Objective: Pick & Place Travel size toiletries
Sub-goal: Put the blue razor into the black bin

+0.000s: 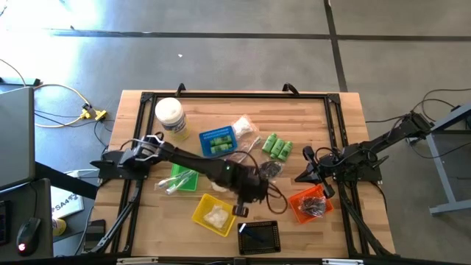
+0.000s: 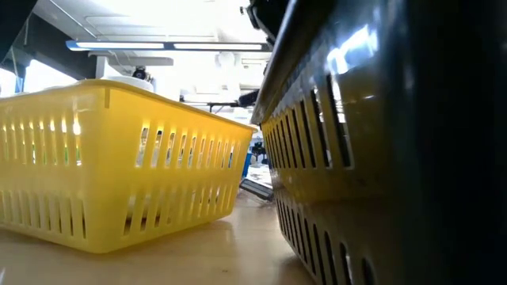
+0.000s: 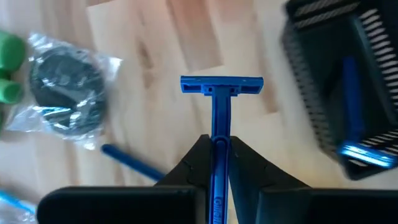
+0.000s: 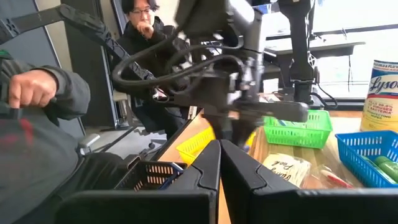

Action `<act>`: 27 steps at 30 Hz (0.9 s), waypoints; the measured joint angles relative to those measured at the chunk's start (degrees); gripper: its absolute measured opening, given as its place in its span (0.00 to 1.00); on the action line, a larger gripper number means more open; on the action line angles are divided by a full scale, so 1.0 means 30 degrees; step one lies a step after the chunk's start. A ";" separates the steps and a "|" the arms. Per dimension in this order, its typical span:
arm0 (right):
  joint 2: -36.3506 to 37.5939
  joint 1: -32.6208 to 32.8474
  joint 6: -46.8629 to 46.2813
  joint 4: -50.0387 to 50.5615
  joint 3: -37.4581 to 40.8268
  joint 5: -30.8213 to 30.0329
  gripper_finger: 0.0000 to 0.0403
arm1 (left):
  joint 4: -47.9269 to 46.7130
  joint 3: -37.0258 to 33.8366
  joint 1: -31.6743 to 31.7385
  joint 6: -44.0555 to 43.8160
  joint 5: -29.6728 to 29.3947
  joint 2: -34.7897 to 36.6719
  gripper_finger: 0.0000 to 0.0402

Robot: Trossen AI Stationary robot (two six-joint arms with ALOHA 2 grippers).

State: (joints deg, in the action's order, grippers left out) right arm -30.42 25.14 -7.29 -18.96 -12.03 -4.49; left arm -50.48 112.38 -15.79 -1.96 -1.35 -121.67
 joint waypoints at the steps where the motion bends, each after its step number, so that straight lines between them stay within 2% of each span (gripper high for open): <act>1: -0.0004 -0.0006 -0.0006 -0.0054 0.0000 0.0000 0.01 | -0.0021 0.0085 -0.0241 -0.0105 0.0067 0.0000 0.06; 8: -0.0004 0.0001 -0.0042 -0.0301 0.0000 0.0029 0.01 | -0.0529 0.1590 -0.2199 -0.0430 0.0050 0.0000 0.06; 13: 0.0046 -0.0006 -0.0069 -0.0336 0.0000 0.0044 0.01 | -0.1195 0.2621 -0.3621 -0.0437 -0.1702 0.0991 0.06; 20: 0.0127 -0.0006 -0.0217 -0.0399 0.0000 0.0072 0.01 | -0.1212 0.2607 -0.4753 -0.0787 -0.3938 0.3004 0.06; 24: 0.0134 -0.0006 -0.0217 -0.0728 0.0000 -0.0007 0.01 | 0.0851 0.2584 -0.4777 -0.0760 -0.3305 0.3123 0.06; 27: 0.0134 -0.0006 -0.0217 -0.1043 0.0002 -0.0026 0.01 | 0.3665 0.2225 -0.4503 -0.0752 -0.1422 0.2534 0.06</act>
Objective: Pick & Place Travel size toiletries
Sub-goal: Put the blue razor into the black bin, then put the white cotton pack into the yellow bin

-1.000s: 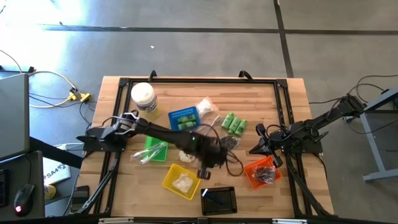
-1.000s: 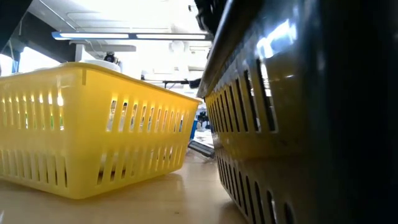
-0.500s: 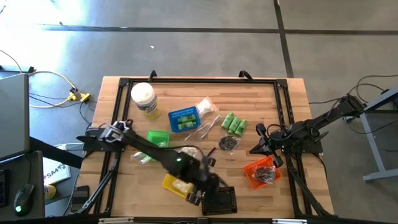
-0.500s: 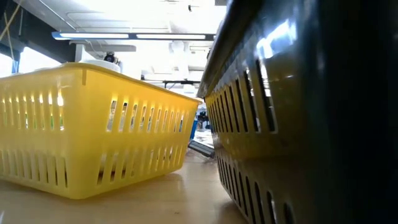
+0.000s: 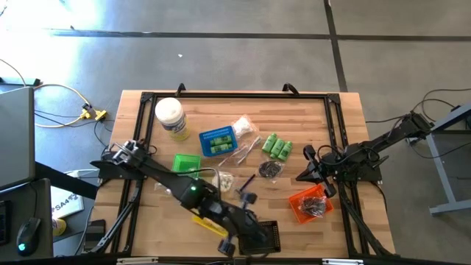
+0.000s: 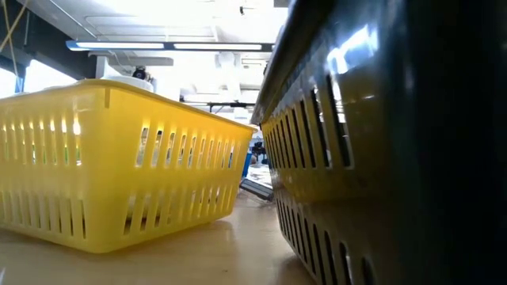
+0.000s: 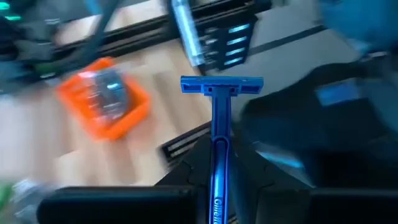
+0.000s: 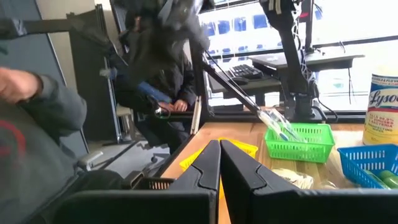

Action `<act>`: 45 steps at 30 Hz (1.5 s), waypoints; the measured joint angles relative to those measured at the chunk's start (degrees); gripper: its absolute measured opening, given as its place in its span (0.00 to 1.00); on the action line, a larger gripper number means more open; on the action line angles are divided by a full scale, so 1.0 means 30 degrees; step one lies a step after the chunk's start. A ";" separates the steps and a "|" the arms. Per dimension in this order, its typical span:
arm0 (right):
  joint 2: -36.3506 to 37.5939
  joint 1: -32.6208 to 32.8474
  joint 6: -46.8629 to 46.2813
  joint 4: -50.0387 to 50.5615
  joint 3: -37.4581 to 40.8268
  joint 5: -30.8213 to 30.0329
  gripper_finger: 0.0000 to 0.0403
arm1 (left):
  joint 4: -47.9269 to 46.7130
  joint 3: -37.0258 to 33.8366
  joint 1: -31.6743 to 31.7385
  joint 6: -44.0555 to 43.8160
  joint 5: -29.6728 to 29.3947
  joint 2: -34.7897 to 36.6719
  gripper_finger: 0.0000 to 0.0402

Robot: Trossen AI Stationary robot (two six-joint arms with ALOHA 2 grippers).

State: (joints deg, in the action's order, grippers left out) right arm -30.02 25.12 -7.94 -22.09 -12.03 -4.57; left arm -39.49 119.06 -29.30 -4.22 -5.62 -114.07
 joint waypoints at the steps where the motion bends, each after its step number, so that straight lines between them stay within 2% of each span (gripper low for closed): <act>1: 0.0000 0.0004 0.0010 0.0004 -0.0002 -0.0003 0.01 | 0.0562 -0.0174 0.0074 -0.0052 0.0523 -0.0335 0.06; 3: 0.0000 0.0003 0.0019 -0.0022 0.0000 -0.0003 0.01 | 0.1124 -0.0534 0.0181 -0.0141 0.1191 -0.1032 0.06; 9: 0.0000 0.0007 0.0007 -0.0044 0.0001 0.0000 0.01 | 0.2153 -0.1478 0.0137 -0.0901 0.1192 -0.3117 0.06; 15: -0.0015 0.0000 0.0000 -0.0168 0.0003 -0.0003 0.01 | 0.3944 -0.1476 0.0193 -0.1382 0.0801 -0.5322 0.06; 24: -0.0007 0.0002 0.0071 -0.0452 0.0006 0.0033 0.01 | 0.3548 -0.1470 0.0802 -0.1767 0.0450 -0.6140 0.07; 27: -0.0007 0.0000 0.0138 -0.0441 0.0006 0.0048 0.01 | 0.3486 -0.1476 0.0929 -0.1760 0.0432 -0.6220 0.13; 35: -0.0007 0.0000 0.0138 -0.0430 0.0006 0.0099 0.01 | 0.3205 -0.1483 0.0924 -0.1675 0.0536 -0.6227 0.45; 39: -0.0007 0.0002 0.0138 -0.0423 0.0006 0.0108 0.01 | 0.2786 -0.1435 0.0957 -0.1214 0.0536 -0.6227 0.57; 42: -0.0007 0.0000 0.0138 -0.0423 0.0006 0.0099 0.01 | 0.0458 -0.0302 0.1012 -0.0819 0.0544 -0.5897 0.62; 45: -0.0007 0.0007 0.0114 -0.0416 0.0006 0.0106 0.01 | -0.3275 0.2057 0.1018 -0.1246 0.0527 -0.4810 0.64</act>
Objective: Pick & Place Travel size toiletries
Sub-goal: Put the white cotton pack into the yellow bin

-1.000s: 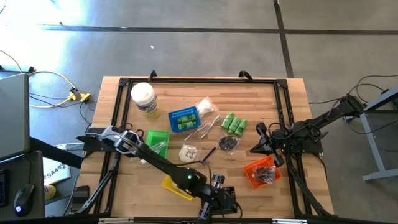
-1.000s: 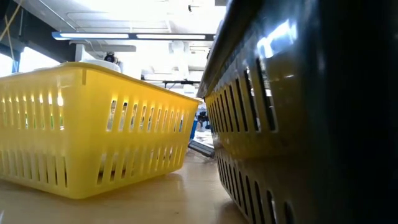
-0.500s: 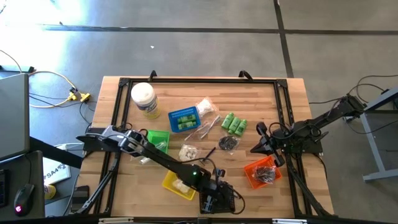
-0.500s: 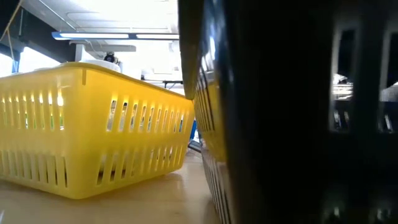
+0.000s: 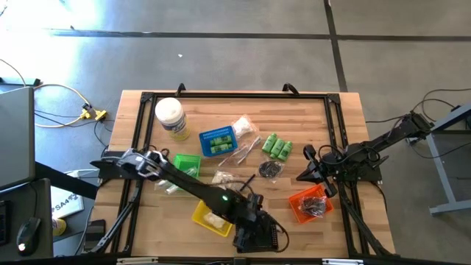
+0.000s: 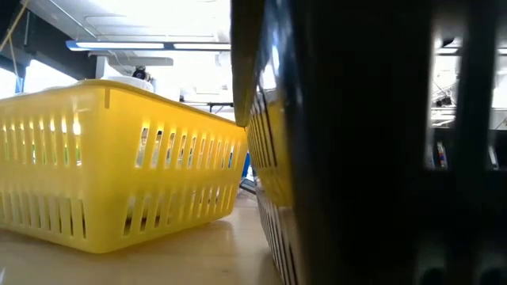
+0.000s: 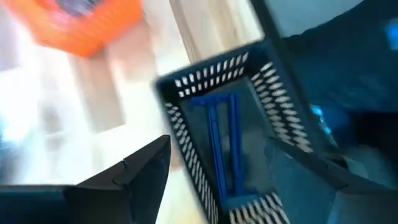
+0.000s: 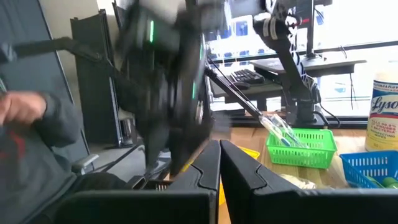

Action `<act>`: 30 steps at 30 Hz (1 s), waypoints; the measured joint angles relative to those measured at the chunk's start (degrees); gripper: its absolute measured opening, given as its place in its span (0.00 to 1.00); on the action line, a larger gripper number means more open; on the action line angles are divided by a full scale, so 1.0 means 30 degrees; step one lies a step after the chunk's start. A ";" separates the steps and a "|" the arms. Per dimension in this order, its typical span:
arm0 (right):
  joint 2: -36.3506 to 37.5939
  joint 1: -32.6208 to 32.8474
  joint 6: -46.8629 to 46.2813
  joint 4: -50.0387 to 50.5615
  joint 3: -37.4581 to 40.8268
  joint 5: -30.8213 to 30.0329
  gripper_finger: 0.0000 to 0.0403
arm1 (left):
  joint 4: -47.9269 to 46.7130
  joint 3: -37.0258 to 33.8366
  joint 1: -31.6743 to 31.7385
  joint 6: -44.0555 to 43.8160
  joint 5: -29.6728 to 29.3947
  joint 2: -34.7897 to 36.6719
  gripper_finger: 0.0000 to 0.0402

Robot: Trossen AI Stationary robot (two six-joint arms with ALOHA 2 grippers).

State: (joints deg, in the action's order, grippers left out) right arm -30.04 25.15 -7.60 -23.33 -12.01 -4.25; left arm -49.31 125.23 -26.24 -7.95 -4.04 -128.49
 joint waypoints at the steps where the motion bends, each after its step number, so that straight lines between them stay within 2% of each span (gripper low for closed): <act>1: 0.0000 0.0000 -0.0047 -0.0007 0.0000 -0.0006 0.01 | -0.1454 0.1026 -0.0045 -0.0065 -0.0083 0.0389 0.64; 3: 0.0000 -0.0007 -0.0061 0.0020 0.0000 0.0058 0.01 | -0.3926 0.3142 -0.0285 -0.0440 -0.1064 0.1090 0.64; 4: 0.0005 -0.0007 -0.0067 0.0017 0.0000 0.0133 0.01 | -0.4437 0.3320 -0.0480 -0.0453 -0.1893 0.1713 0.64; 8: 0.0011 -0.0001 -0.0063 0.0104 0.0000 0.0474 0.01 | -0.5075 0.1464 -0.0971 -0.0478 -0.5232 0.6469 0.59; 11: 0.0015 -0.0006 -0.0056 0.0123 0.0000 0.0459 0.01 | -0.6911 0.0665 -0.1809 -0.1343 -0.9918 0.9823 0.49; 14: 0.0015 0.0000 -0.0056 0.0117 0.0000 0.0220 0.01 | -0.7335 -0.1468 -0.2611 -0.1320 -1.4130 1.2636 0.33; 17: 0.0015 -0.0005 -0.0049 0.0124 0.0000 -0.0639 0.01 | -0.6733 -0.5268 -0.2790 -0.1482 -1.5589 1.5687 0.13; 19: 0.0011 -0.0007 0.0048 0.0131 0.0000 -0.1178 0.01 | -0.4609 -0.8910 -0.2755 -0.1720 -1.6373 1.8392 0.04; 22: 0.0015 -0.0007 0.0351 0.0109 0.0000 -0.1597 0.01 | 0.0700 -1.5274 -0.2386 -0.0573 -1.7011 2.2620 0.02; 26: 0.0007 -0.0007 0.0859 0.0028 0.0000 -0.1835 0.01 | 0.8526 -2.3231 -0.0819 0.1029 -1.5219 2.7805 0.00; 28: -0.0022 -0.0015 0.1184 -0.0024 0.0000 -0.2482 0.01 | 1.0986 -2.5967 -0.0337 0.1235 -1.4669 3.0260 0.00; 30: -0.0022 -0.0015 0.1426 -0.0030 0.0000 -0.3223 0.01 | 1.1457 -2.7868 -0.0206 0.1591 -1.4676 3.2472 0.00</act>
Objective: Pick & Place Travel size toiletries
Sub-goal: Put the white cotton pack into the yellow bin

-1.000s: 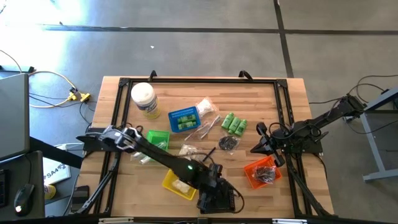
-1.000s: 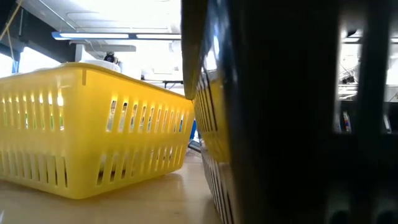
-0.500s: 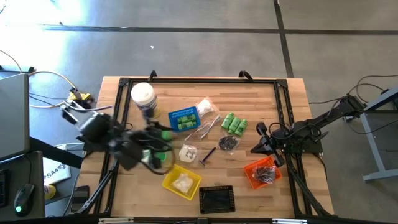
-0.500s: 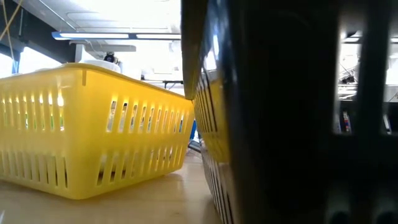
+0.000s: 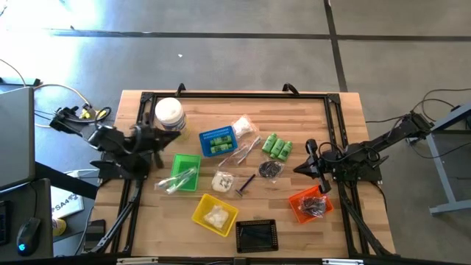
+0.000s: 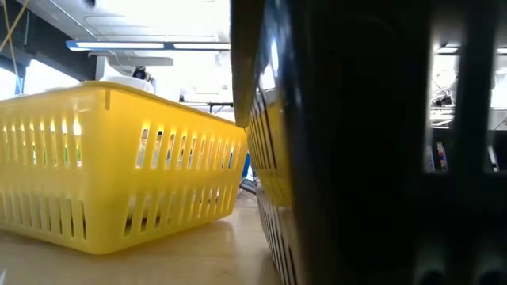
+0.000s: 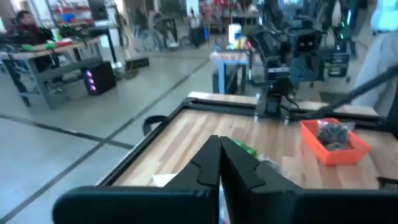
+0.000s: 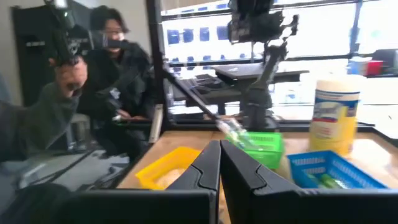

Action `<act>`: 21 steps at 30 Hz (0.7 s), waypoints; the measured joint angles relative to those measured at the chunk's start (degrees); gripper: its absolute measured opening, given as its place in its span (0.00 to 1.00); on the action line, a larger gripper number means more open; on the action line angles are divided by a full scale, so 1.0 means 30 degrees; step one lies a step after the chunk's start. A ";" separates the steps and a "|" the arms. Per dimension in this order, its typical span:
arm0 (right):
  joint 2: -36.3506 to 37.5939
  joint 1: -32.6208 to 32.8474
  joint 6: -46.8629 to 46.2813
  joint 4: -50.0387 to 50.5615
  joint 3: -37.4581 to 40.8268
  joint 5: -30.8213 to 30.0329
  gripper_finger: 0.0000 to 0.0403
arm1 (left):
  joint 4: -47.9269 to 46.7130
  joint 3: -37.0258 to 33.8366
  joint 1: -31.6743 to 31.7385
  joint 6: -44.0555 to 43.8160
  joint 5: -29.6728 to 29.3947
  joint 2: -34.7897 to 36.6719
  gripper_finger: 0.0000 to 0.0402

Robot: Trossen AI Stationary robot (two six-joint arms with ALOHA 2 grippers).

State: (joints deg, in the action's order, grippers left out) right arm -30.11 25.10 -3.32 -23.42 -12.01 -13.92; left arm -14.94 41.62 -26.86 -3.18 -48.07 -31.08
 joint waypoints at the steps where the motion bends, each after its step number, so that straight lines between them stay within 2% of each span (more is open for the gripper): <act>1: 0.0000 0.0000 0.0028 -0.0001 0.0000 -0.0324 0.01 | 0.0037 -0.0701 -0.0012 0.0007 -0.0162 0.1045 0.00; 4: 0.0000 0.0000 0.0047 0.0006 0.0000 -0.0901 0.01 | 0.0486 -0.2222 -0.0049 0.0502 -0.0517 0.3650 0.00; 6: 0.0000 0.0000 0.0054 0.0015 0.0000 -0.0930 0.01 | 0.0525 -0.2524 -0.0042 0.1155 -0.0753 0.4465 0.00; 10: -0.0173 0.0000 0.0029 0.0009 0.0000 -0.0911 0.01 | -0.0555 -0.2680 -0.0042 0.1909 -0.0813 0.4837 0.00; 12: -0.0366 0.0000 0.0018 0.0009 0.0000 -0.0966 0.01 | -0.1478 -0.2680 -0.0043 0.1350 -0.0864 0.4931 0.00; 16: -0.0836 -0.0011 0.0096 0.0002 0.0000 -0.1022 0.01 | -0.3701 -0.2673 -0.0035 -0.0115 -0.2337 0.4771 0.00; 21: -0.1771 -0.0393 -0.0620 -0.0291 0.0000 -0.2597 0.01 | -0.5499 -0.2673 -0.0042 -0.1522 -0.2383 0.4901 0.00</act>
State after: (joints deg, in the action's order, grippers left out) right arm -35.42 23.92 -5.18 -24.30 -12.01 -21.71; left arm -31.44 33.61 -26.98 -7.75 -55.21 -16.38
